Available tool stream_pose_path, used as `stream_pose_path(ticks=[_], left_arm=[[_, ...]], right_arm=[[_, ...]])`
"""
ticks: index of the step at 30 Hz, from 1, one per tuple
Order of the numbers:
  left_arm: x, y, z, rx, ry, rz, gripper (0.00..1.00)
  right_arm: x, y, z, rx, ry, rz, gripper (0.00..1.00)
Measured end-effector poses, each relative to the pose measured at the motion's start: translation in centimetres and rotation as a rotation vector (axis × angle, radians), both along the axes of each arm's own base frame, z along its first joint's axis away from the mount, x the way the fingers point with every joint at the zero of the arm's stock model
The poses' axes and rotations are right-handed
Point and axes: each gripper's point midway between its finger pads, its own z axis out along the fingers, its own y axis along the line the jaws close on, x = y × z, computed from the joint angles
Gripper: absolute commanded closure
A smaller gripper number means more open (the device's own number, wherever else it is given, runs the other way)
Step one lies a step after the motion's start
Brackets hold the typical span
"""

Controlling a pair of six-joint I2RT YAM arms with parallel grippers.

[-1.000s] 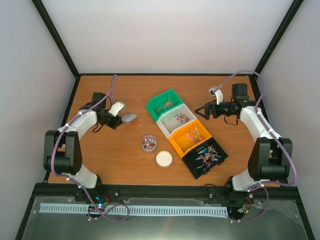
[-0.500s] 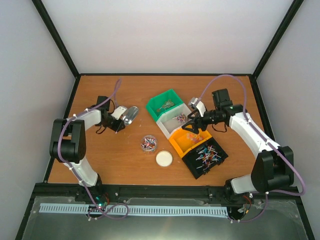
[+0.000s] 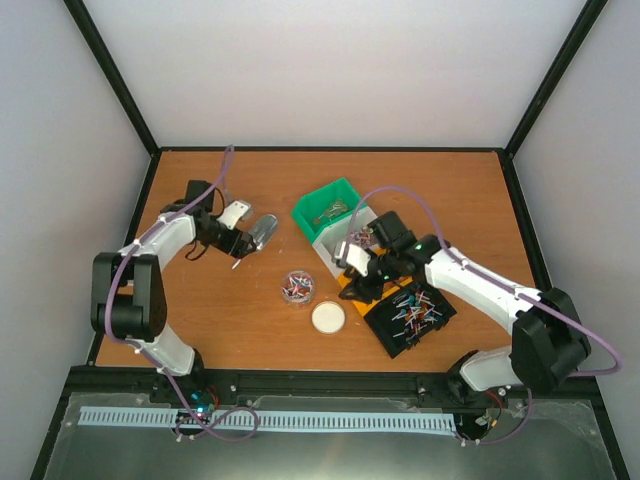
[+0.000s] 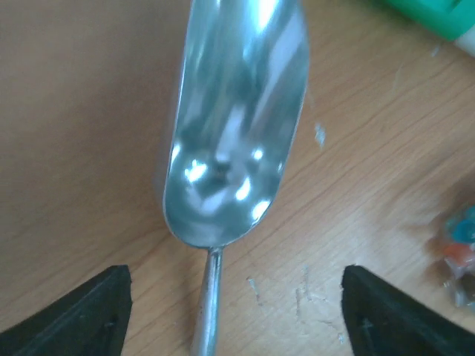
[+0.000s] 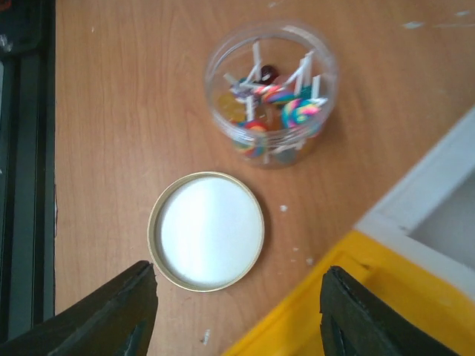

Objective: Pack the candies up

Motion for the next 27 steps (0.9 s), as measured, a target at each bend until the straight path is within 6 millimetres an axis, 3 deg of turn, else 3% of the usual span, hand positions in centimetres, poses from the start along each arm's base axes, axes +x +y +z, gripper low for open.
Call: stream_pose_path(ticks=[2, 9, 22, 27], left_arm=[[0.7, -0.2, 2.1, -0.014, -0.048, 0.006, 0.01], [1.4, -0.6, 8.6, -0.052, -0.206, 0.008, 0.0], [0.1, -1.2, 17.2, -0.149, -0.429, 0.052, 0.0], [-0.3, -1.3, 18.7, -0.173, -0.459, 0.072, 0.0]], right_arm=[[-1.3, 0.7, -1.2, -0.047, -0.023, 0.036, 0.45], [-2.4, 2.7, -4.7, -0.182, -0.096, 0.087, 0.56], [-0.3, 3.6, -10.3, -0.339, -0.085, 0.046, 0.69], [-0.6, 3.6, -12.3, -0.388, -0.07, 0.058, 0.82]])
